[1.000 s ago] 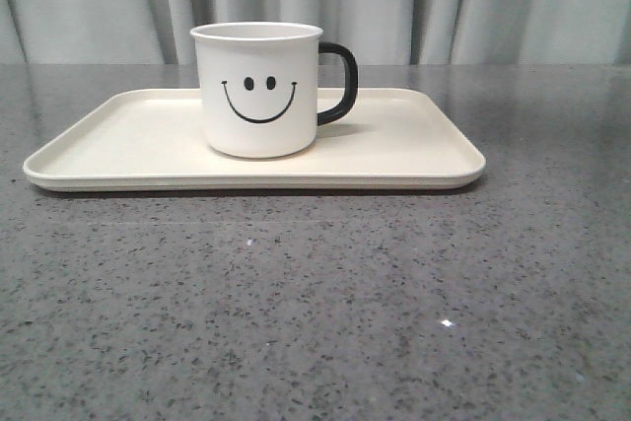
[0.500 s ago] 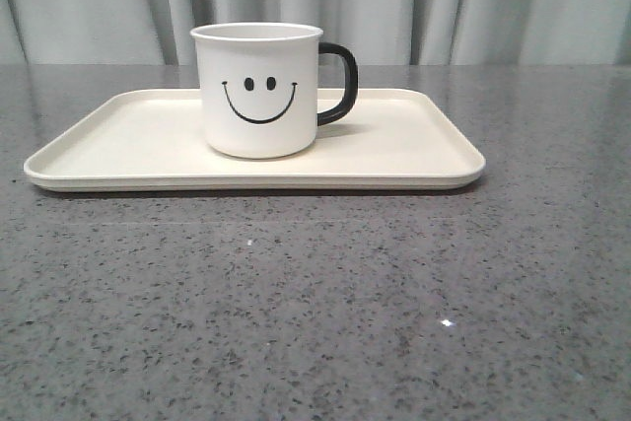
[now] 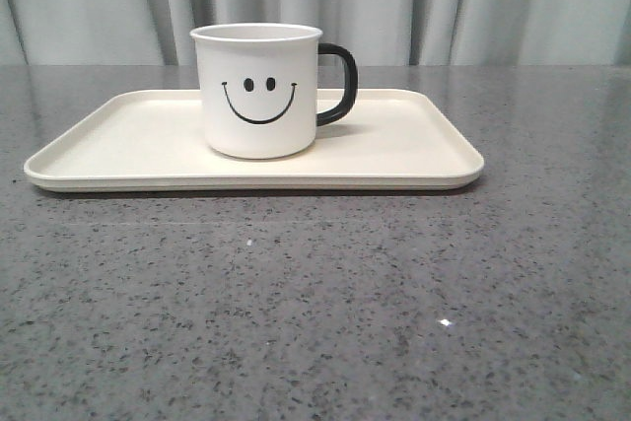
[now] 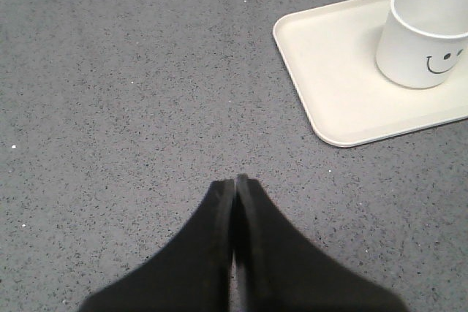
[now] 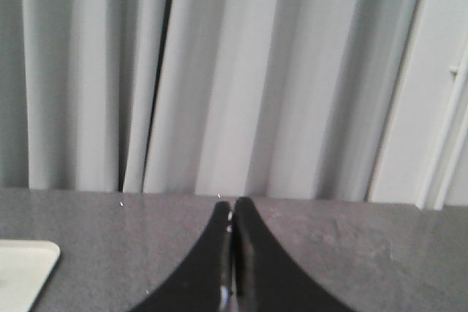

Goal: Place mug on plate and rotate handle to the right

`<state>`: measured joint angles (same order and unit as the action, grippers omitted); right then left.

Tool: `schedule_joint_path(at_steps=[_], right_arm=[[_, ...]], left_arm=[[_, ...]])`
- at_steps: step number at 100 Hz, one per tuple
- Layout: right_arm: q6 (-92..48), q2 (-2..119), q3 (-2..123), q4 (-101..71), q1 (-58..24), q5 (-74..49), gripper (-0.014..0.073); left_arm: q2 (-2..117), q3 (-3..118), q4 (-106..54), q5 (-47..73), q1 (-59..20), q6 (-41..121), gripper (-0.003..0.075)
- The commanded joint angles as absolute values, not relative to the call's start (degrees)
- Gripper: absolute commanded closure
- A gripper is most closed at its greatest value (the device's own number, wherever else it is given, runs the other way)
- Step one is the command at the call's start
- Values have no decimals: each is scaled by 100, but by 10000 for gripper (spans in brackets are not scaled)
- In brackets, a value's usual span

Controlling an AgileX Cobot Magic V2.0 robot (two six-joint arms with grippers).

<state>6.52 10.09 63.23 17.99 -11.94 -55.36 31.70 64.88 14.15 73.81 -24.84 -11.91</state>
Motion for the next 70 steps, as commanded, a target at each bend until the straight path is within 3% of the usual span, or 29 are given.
schedule_joint_path(at_steps=[1,70], right_arm=[[696,979,6043,2056,-1167,-5237,706],[702,996,5884,2050,-1167,-5388,706]], left_arm=[[3217,6567,1392,7010,-2515,-1248,740],[3217,6567,1367,6706,-2515,-1248,740]])
